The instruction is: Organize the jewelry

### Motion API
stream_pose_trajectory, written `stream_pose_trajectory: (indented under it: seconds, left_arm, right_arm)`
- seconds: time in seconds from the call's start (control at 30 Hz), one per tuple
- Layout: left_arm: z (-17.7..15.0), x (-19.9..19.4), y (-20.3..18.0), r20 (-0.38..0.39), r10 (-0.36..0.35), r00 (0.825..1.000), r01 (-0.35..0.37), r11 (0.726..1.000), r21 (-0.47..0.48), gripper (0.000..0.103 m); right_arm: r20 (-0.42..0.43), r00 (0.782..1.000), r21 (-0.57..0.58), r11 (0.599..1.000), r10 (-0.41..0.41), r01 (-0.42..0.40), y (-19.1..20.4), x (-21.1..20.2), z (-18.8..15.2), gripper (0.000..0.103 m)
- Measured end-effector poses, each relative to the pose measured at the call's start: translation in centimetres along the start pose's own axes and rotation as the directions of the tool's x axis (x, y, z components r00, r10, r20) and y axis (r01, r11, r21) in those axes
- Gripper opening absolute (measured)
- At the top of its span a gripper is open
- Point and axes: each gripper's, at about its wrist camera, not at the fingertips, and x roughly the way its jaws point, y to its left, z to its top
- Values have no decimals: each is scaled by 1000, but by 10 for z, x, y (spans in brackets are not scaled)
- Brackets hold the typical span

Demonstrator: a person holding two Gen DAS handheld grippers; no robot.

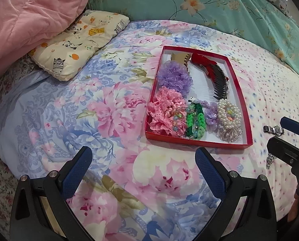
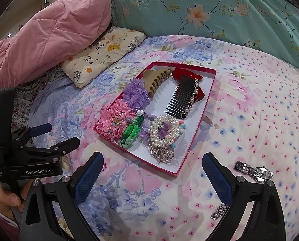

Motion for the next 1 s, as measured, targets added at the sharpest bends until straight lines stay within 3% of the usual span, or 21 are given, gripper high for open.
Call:
stream_pose_trajectory:
  seconds: [1.0]
  left_arm:
    - [0, -1, -4, 0, -7, 1000, 7, 1000, 7, 103]
  right_arm:
    - [5, 1000, 4, 1000, -1, 1, 1, -4, 3, 100]
